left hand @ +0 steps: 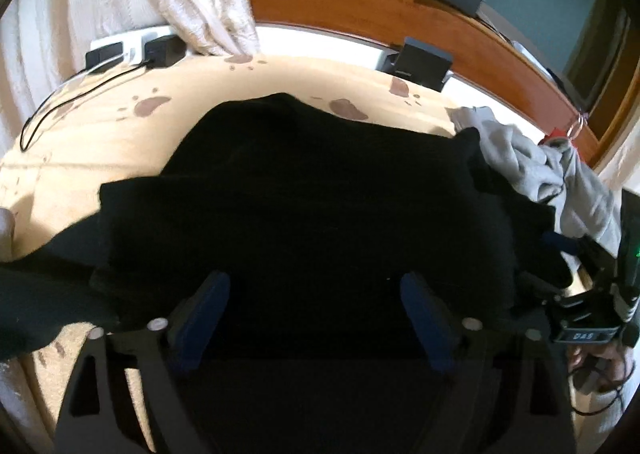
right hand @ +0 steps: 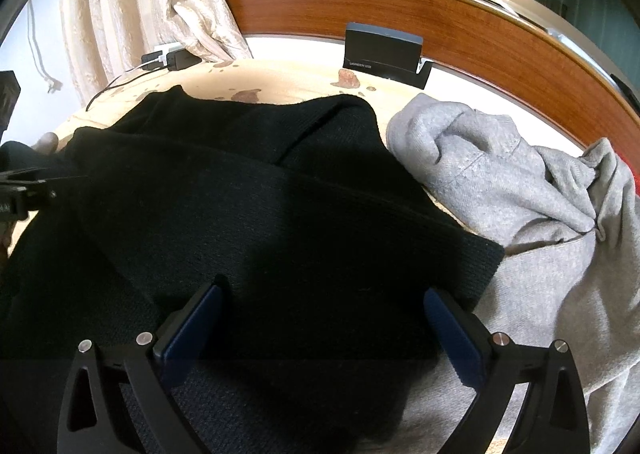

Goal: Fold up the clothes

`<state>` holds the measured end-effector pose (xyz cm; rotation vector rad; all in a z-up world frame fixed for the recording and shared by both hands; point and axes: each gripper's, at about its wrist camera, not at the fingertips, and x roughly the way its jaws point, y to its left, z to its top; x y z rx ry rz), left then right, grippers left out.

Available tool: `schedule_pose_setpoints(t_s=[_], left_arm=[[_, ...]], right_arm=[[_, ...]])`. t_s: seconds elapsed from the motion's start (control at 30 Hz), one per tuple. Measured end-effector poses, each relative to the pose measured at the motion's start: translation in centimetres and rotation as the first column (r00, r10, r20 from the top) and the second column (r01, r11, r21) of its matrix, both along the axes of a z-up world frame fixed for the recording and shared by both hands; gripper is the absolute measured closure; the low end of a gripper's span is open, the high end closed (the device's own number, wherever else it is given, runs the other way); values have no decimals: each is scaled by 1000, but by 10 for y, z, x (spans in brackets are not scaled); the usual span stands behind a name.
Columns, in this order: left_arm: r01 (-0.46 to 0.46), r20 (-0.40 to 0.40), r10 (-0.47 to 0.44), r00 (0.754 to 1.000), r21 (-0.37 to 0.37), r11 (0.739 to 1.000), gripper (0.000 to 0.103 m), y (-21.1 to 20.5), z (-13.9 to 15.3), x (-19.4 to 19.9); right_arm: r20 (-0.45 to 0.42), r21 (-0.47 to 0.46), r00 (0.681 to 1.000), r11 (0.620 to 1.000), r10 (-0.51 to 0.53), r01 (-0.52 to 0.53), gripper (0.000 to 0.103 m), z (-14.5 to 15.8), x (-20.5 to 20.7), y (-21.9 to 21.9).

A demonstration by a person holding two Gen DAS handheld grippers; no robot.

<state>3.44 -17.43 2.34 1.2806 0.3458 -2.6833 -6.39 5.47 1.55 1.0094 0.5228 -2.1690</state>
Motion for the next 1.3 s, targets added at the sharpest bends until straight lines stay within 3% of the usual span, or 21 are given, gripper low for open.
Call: schedule_pose_setpoints(t_s=[0.2, 0.33, 0.47, 0.57, 0.83, 0.93, 0.97, 1.1, 1.13, 1.2, 1.3], left_arm=[[13, 19, -12, 1000, -62, 998, 1, 18, -10, -9], [-45, -14, 46, 999, 75, 996, 1, 1, 0, 12], [-117, -78, 138, 987, 230, 966, 1, -31, 9, 58], [-218, -134, 273, 953, 327, 920, 1, -66, 13, 119], [-409, -278, 511, 813, 352, 842, 1, -116, 35, 269], [-397, -269, 517, 813, 395, 829, 2, -128, 20, 275], [-394, -254, 517, 817, 407, 824, 4, -130, 14, 273], [-386, -196, 514, 835, 457, 802, 45, -136, -8, 262], [-384, -182, 512, 839, 469, 795, 51, -137, -14, 259], [-400, -164, 510, 844, 441, 803, 59, -134, -18, 256], [-421, -152, 521, 840, 424, 802, 86, -135, -20, 259]], right_arm=[[2, -5, 1000, 1000, 4, -4, 1, 0, 0, 0], [3, -7, 1000, 1000, 5, -5, 1, 0, 1, 0], [5, -8, 1000, 1000, 6, -6, 1, 0, 0, 0], [5, -8, 1000, 1000, 6, -6, 1, -1, 0, 0], [3, -7, 1000, 1000, 5, -5, 1, -1, 0, 0], [3, -7, 1000, 1000, 4, -4, 1, -1, 1, 0], [3, -7, 1000, 1000, 4, -4, 1, -1, 0, 0], [3, -8, 1000, 1000, 4, -4, 1, -1, 0, 0], [3, -8, 1000, 1000, 4, -4, 1, -1, 0, 0], [3, -9, 1000, 1000, 4, -4, 1, -1, 0, 0], [3, -9, 1000, 1000, 4, -4, 1, 0, 1, 0]])
